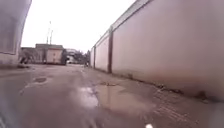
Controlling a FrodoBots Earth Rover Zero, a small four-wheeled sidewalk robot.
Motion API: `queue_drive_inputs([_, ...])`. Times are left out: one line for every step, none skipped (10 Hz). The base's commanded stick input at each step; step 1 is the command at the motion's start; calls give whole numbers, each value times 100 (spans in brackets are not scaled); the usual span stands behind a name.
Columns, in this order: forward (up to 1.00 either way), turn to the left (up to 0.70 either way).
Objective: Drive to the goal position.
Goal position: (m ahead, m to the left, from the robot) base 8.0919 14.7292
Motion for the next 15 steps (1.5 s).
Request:
queue_drive_inputs([100, 12])
queue_drive_inputs([100, 12])
queue_drive_inputs([100, 12])
queue_drive_inputs([100, 12])
queue_drive_inputs([100, 12])
queue_drive_inputs([100, 23])
queue_drive_inputs([100, 40])
queue_drive_inputs([100, 52])
queue_drive_inputs([100, 52])
queue_drive_inputs([100, 52])
queue_drive_inputs([100, 52])
queue_drive_inputs([100, 32])
queue_drive_inputs([100, 12])
queue_drive_inputs([100, 12])
queue_drive_inputs([100, 12])
